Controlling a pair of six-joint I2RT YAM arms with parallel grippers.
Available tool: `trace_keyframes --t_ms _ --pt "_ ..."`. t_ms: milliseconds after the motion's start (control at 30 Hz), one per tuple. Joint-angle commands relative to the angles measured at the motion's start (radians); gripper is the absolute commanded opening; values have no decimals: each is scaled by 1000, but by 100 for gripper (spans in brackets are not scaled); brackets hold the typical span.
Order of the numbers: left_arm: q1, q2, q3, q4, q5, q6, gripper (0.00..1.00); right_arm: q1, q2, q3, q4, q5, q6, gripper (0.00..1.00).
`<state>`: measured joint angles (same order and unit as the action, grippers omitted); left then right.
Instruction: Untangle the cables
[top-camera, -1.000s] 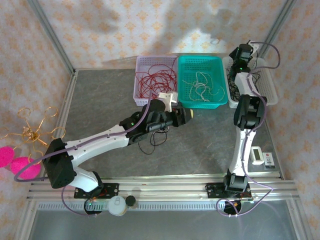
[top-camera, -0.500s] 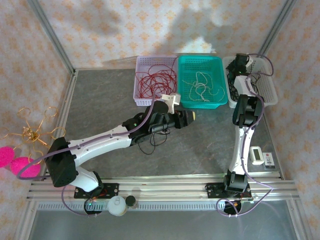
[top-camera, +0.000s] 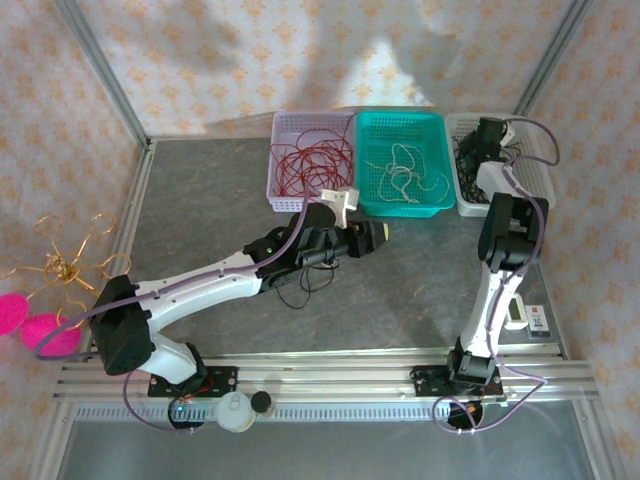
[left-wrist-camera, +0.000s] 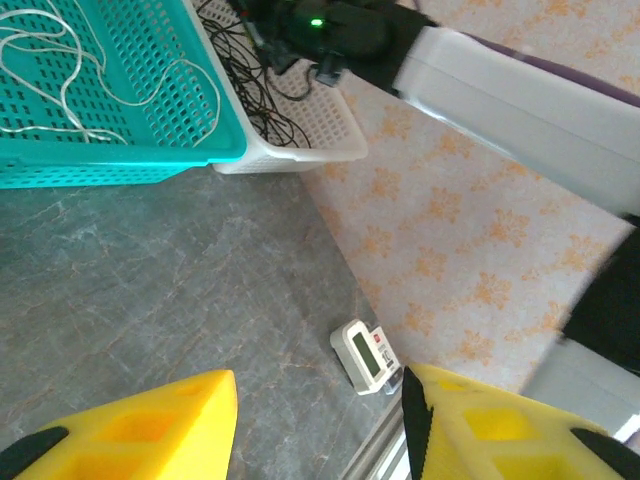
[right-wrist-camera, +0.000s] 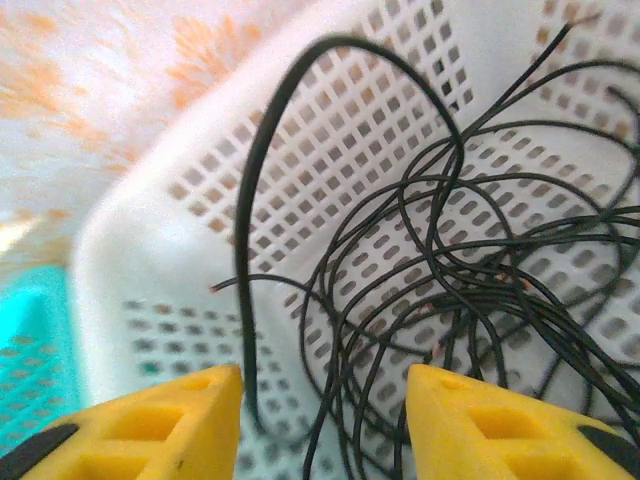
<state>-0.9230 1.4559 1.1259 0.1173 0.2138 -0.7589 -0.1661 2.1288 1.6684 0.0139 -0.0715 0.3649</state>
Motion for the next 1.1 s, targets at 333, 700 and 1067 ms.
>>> trace_keyframes --t_ms 333,700,1067 --pt "22 -193 -171 21 -89 11 50 29 -468 -367 93 28 6 50" --pt "127 -422 -432 26 -86 -37 51 53 -686 -473 -66 -129 45 43" --pt "277 -415 -489 -366 -140 -144 58 607 -860 -811 -153 -137 142 45"
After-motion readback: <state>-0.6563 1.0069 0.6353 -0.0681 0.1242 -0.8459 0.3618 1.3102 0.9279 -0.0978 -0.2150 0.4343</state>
